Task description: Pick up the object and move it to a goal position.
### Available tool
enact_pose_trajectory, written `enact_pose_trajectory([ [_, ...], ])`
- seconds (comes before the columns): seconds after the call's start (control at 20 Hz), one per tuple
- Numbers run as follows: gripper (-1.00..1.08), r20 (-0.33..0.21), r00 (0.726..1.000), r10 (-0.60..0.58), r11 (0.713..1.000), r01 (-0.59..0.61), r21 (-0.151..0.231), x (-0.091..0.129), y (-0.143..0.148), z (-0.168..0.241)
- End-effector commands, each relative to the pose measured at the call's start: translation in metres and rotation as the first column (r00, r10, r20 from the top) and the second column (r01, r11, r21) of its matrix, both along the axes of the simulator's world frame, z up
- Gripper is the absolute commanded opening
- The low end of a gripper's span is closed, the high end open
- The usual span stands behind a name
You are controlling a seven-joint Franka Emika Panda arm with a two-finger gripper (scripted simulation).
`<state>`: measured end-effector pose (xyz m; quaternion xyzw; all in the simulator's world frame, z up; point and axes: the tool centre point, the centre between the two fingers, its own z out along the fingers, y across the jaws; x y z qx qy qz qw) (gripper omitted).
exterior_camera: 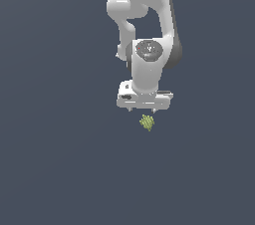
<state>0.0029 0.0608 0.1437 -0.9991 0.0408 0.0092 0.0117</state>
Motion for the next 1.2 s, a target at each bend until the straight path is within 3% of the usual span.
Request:
enact_pose_trajectory([
  [0.0,1.0,0.0,0.999,-0.049,0.999,0.049,-0.003,0.0,0.005,-0.007],
  [0.6,1.0,0.01,0.954,-0.3,0.954,0.3,-0.019,0.0,0.026,-0.039],
  [1.15,1.0,0.017,0.92,-0.393,0.919,0.393,-0.024,0.0,0.034,-0.052],
])
